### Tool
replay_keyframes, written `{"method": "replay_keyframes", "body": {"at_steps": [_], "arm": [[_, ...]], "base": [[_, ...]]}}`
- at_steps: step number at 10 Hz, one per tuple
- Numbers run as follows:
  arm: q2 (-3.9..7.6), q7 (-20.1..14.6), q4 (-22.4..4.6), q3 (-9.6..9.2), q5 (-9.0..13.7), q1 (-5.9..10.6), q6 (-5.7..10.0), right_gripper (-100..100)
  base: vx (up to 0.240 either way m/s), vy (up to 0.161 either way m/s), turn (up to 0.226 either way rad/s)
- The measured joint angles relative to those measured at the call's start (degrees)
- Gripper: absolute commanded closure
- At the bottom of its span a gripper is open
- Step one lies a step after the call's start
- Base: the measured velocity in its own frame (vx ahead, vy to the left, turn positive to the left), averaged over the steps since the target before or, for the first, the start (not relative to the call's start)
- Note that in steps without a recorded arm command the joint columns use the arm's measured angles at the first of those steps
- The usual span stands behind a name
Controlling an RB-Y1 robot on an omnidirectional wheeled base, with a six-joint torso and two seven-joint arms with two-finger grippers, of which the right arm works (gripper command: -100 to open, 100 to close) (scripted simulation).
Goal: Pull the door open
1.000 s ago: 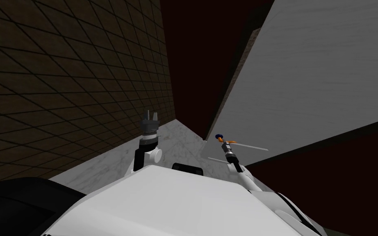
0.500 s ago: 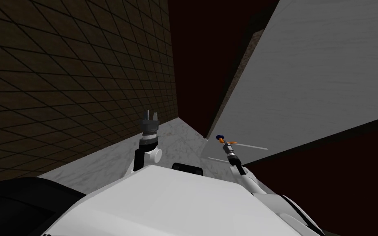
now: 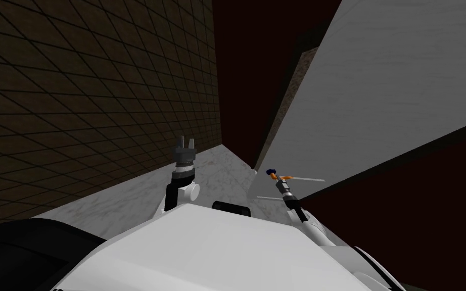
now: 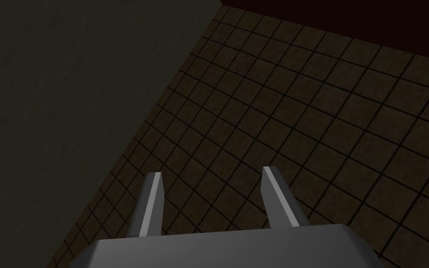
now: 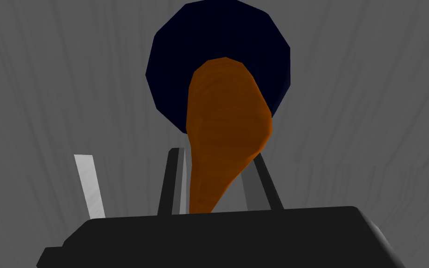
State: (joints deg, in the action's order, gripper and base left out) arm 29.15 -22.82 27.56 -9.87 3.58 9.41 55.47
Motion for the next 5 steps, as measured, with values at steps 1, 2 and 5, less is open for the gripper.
{"method": "replay_keyframes", "body": {"at_steps": [1,2,5], "arm": [[0.51,-0.3,0.1,-0.19,0.0,-0.64,0.69,100],[0.89,-0.7,-0.1,-0.43,0.0,-0.89,1.52,100],[2.42,-2.0,0.7,-1.35,-0.2,-2.56,3.63,100]], "base": [[-0.166,-0.085,0.138],[-0.185,-0.089,0.160],[-0.165,-0.075,0.107]]}}
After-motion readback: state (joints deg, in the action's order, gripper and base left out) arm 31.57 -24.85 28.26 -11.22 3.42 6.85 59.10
